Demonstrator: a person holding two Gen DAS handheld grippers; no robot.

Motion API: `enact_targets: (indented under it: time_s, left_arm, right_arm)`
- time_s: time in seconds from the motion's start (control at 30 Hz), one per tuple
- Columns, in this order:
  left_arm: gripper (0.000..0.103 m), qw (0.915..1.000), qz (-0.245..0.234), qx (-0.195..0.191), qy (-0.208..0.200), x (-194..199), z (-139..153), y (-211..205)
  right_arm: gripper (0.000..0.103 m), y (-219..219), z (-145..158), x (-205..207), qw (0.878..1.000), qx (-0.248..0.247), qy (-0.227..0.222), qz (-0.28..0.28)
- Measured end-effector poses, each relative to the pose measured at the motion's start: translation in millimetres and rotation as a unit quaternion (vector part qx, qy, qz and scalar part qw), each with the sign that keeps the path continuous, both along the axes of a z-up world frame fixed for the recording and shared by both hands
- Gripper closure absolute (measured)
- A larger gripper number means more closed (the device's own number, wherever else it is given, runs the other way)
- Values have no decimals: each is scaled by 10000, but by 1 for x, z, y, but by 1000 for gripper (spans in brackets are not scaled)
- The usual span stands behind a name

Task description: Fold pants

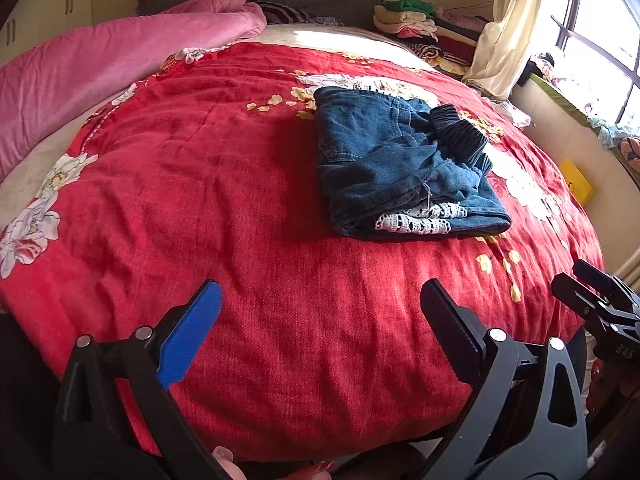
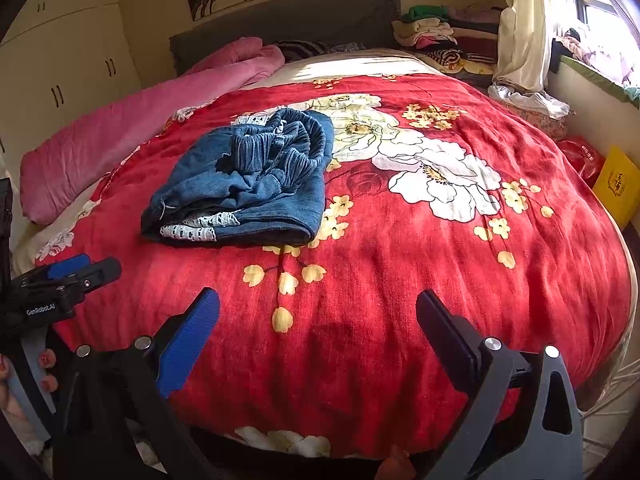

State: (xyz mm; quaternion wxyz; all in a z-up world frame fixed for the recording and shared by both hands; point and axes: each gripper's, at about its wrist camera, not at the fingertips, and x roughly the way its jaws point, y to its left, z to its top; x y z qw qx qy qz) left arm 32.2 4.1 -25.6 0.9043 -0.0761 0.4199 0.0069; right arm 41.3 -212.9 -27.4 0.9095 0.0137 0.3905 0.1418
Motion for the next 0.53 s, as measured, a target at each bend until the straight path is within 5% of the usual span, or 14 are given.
enact_targets:
  time_s: [0.23,0.4,0.53]
  left_arm:
    - [10,9982,257,-514,-186,4,12,33]
    - [10,9953,949,103,156,48,18,100]
    - [10,9838,1623,348,671,104,6,176]
  right_arm:
    - [5,-16,-7,10,9998,54,66,-155]
    - [5,-73,-4,46,9972,48,103,-746]
    - [5,-146,0,104,9866,-487,97,-1552]
